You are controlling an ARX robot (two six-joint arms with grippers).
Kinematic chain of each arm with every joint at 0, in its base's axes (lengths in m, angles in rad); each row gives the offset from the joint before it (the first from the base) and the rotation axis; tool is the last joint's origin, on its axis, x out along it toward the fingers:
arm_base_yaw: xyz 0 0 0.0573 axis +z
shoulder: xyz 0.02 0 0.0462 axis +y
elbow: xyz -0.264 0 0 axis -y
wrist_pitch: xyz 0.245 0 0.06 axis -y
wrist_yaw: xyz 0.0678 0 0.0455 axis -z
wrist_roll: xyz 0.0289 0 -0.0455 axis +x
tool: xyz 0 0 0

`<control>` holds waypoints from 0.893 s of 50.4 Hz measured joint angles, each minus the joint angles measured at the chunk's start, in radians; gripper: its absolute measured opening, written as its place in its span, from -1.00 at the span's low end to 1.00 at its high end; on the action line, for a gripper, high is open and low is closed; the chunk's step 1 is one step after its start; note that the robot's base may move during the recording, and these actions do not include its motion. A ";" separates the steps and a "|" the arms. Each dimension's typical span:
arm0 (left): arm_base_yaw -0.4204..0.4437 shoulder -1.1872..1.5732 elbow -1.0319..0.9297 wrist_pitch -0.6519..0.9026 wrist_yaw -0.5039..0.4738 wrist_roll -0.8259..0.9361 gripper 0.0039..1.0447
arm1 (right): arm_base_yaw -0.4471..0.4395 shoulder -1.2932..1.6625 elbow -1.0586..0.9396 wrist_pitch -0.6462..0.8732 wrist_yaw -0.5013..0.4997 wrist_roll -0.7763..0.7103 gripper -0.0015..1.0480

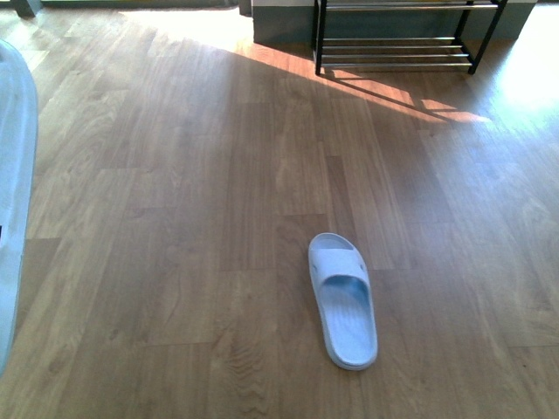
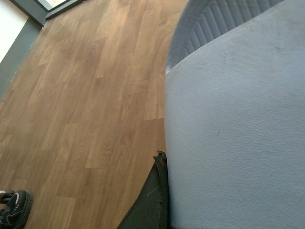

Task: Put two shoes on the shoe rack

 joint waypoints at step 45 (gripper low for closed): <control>0.003 0.000 -0.002 0.000 -0.004 0.000 -0.97 | 0.032 1.571 0.288 0.806 -0.129 -0.181 0.82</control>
